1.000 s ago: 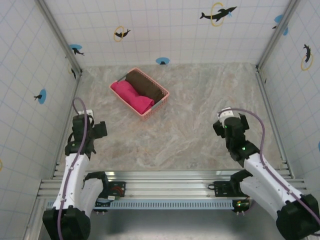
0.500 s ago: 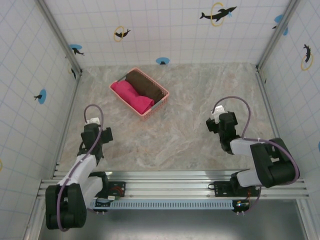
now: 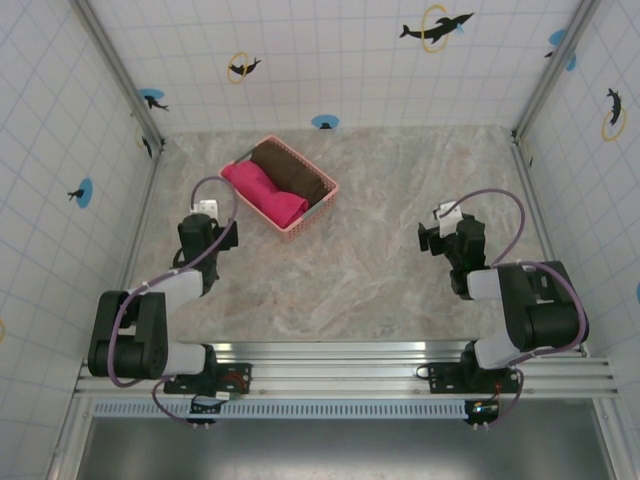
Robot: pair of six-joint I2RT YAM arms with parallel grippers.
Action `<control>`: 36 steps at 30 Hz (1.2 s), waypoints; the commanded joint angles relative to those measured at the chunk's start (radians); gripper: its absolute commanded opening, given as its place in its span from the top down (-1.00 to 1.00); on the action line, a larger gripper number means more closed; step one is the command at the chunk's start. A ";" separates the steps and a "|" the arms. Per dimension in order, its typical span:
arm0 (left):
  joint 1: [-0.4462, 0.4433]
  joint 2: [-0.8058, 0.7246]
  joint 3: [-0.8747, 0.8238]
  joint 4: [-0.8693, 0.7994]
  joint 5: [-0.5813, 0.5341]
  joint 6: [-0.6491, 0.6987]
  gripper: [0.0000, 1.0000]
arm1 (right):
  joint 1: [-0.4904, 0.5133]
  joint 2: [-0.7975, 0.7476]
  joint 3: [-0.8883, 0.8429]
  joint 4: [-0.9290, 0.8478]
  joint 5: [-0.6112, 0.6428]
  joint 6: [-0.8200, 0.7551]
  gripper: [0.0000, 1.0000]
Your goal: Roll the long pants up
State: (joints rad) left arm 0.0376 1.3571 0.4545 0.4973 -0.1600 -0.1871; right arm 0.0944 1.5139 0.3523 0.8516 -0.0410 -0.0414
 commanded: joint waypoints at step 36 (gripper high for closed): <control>-0.107 0.159 -0.073 0.377 -0.007 0.231 -0.95 | 0.048 0.005 0.056 -0.042 0.234 0.052 -0.99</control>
State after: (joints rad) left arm -0.0658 1.5181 0.3687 0.8688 -0.1661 0.0273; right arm 0.1345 1.5139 0.3862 0.8135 0.1768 0.0032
